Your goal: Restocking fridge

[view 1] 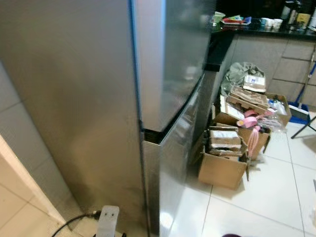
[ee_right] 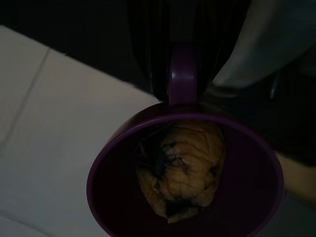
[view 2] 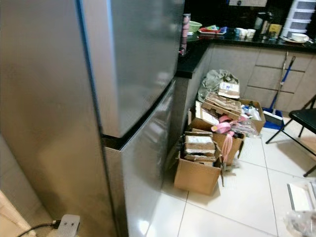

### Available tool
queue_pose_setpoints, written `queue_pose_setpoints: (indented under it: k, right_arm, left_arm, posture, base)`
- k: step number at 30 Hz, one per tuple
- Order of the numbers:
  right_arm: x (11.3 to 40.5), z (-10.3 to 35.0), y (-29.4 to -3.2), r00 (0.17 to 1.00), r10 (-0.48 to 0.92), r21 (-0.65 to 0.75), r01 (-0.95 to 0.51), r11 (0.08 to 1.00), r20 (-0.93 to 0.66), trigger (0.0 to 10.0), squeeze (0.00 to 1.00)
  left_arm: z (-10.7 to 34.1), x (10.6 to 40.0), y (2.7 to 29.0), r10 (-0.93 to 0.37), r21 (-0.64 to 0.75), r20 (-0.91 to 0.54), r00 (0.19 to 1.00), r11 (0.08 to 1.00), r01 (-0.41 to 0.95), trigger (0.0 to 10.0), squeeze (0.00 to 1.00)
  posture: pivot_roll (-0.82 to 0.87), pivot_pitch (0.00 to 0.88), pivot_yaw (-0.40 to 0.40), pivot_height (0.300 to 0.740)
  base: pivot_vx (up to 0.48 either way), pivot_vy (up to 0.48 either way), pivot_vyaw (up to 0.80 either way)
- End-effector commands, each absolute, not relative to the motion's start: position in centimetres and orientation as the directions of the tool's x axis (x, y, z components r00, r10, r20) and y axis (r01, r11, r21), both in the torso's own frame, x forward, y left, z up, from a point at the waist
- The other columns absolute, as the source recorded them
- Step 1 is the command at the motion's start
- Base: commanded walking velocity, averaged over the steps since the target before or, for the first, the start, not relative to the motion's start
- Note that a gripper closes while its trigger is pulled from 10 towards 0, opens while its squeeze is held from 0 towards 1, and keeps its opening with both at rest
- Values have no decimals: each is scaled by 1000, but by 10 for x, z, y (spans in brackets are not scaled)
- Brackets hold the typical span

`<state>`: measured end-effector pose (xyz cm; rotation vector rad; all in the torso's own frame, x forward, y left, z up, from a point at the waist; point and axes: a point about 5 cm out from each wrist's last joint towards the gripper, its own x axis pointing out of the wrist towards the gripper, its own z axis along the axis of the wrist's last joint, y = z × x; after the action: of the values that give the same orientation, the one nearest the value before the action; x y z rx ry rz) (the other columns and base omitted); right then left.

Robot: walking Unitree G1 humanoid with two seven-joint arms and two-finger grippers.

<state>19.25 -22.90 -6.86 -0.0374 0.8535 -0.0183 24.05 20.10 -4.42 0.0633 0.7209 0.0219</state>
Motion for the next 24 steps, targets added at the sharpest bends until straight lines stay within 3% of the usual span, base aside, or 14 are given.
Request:
queue_pose_setpoints:
  k: [1, 7, 10, 16, 17, 18, 20, 23, 24]
  right_arm:
    - [190, -69, -231, 659, -30, -34, 7, 999, -752, 10000, 0]
    - [190, -68, -234, 658, -25, -40, -8, 999, -752, 10000, 0]
    - [192, -67, -235, 659, -20, -49, -26, 998, -752, 10000, 0]
    - [195, -65, -235, 665, -16, -51, -32, 998, -747, 10000, 0]
    - [196, -64, -235, 668, -15, -50, -33, 998, -744, 10000, 0]
    - [196, -64, -235, 668, -15, -50, -33, 998, -744, 10000, 0]
    - [198, -64, -234, 673, -13, -48, -34, 998, -740, 10000, 0]
    - [198, -64, -233, 676, -12, -46, -32, 998, -737, 10000, 0]
    - [198, -64, -233, 676, -12, -46, -32, 998, -737, 10000, 0]
  left_arm:
    - [-43, 239, 210, 77, 89, -655, 752, 996, -25, 10000, 0]
    - [-38, 243, 218, 124, 84, -619, 775, 992, -92, 10000, 0]
    - [-26, 250, 234, 189, 104, -559, 808, 982, -158, 10000, 0]
    - [-16, 255, 247, 216, 153, -508, 834, 975, -159, 10000, 0]
    - [-12, 257, 252, 201, 157, -496, 845, 978, -140, 6902, 0]
    - [-12, 257, 252, 201, 157, -496, 845, 978, -140, 6902, 0]
    - [-2, 263, 255, 122, 94, -451, 884, 992, -89, 0, 0]
    - [12, 273, 242, -67, -8, -357, 932, 998, 68, 0, 0]
    - [12, 273, 242, -67, -8, -357, 932, 998, 68, 0, 0]
  posture:
    - [-107, 97, -11, 734]
    - [-108, 96, -19, 734]
    - [-108, 94, -40, 734]
    - [-108, 94, -36, 734]
    - [-109, 95, -35, 734]
    - [-109, 95, -35, 734]
    - [-110, 102, -36, 734]
    - [-112, 107, -38, 734]
    - [-112, 107, -38, 734]
  base:
    - [0, 0, 0]
    - [0, 0, 0]
    - [0, 0, 0]
    - [0, 0, 0]
    - [0, 0, 0]
    - [0, 0, 0]
    - [0, 0, 0]
    - [0, 0, 0]
    - [0, 0, 0]
